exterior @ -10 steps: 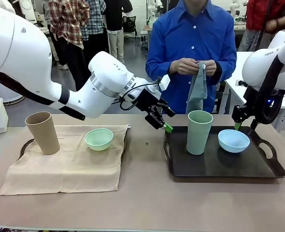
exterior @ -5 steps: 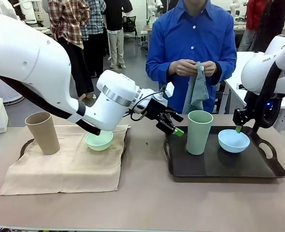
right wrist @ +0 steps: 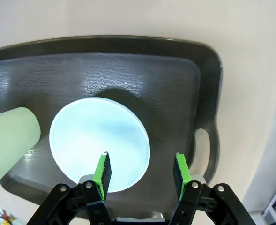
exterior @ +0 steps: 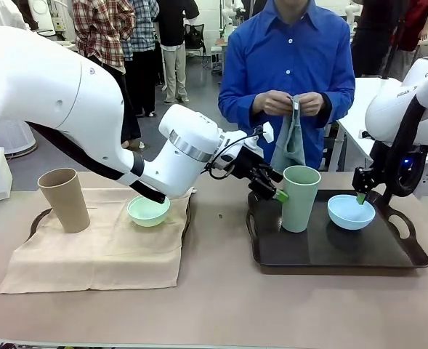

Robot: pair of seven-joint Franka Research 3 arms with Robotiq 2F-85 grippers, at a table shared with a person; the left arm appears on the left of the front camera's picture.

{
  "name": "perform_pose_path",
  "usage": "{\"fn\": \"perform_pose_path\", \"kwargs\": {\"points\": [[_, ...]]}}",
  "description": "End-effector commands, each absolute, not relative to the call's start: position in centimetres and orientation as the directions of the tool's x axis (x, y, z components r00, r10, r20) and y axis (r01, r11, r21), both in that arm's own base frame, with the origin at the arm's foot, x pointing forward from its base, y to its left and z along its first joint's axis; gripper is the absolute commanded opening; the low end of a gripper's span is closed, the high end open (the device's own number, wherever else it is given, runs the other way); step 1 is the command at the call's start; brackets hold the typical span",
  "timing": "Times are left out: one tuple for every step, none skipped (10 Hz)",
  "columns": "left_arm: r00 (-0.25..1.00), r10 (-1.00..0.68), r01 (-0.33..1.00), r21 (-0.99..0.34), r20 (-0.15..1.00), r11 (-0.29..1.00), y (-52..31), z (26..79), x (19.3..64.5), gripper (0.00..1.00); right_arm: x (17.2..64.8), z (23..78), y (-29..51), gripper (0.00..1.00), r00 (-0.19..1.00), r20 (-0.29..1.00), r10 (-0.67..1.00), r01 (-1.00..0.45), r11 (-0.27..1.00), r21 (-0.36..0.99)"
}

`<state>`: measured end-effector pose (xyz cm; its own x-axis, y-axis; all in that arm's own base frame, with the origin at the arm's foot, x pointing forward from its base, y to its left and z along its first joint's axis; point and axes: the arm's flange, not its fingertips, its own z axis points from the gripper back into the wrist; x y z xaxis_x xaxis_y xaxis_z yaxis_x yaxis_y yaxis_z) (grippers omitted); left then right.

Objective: Set up a tray with a mat and arrange the tableware.
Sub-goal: Pick up the Picnic Bowl and Reusable plastic cup from the Handle tray in front of the human's position and hold them in the air.

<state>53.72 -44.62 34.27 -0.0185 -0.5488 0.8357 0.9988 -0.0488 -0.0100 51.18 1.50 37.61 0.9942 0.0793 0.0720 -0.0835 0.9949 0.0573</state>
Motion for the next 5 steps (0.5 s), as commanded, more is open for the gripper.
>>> {"fn": "perform_pose_path", "kwargs": {"points": [[-0.01,-0.57,0.999,-0.019,0.822,-0.045,-46.0,34.5,54.7,1.0,50.9,36.2,1.1,0.7,0.994,0.057,0.092,-0.099,0.988,0.12],[-0.011,-0.574,0.998,-0.026,0.819,-0.057,-46.6,34.5,54.8,1.0,51.1,35.6,1.1,0.7,0.994,0.042,0.098,-0.104,0.984,0.147],[-0.006,-0.585,0.997,-0.044,0.811,-0.071,-47.1,34.3,54.9,1.0,51.3,35.0,1.0,0.7,0.994,0.029,0.101,-0.105,0.981,0.163],[-0.002,-0.593,0.994,-0.061,0.805,-0.086,-47.4,34.1,54.9,1.0,51.4,34.7,0.9,0.7,0.995,0.023,0.096,-0.099,0.981,0.169],[-0.003,-0.597,0.993,-0.068,0.802,-0.097,-47.7,33.9,54.7,1.0,51.6,34.6,0.9,0.7,0.995,0.022,0.095,-0.097,0.98,0.176]]}}
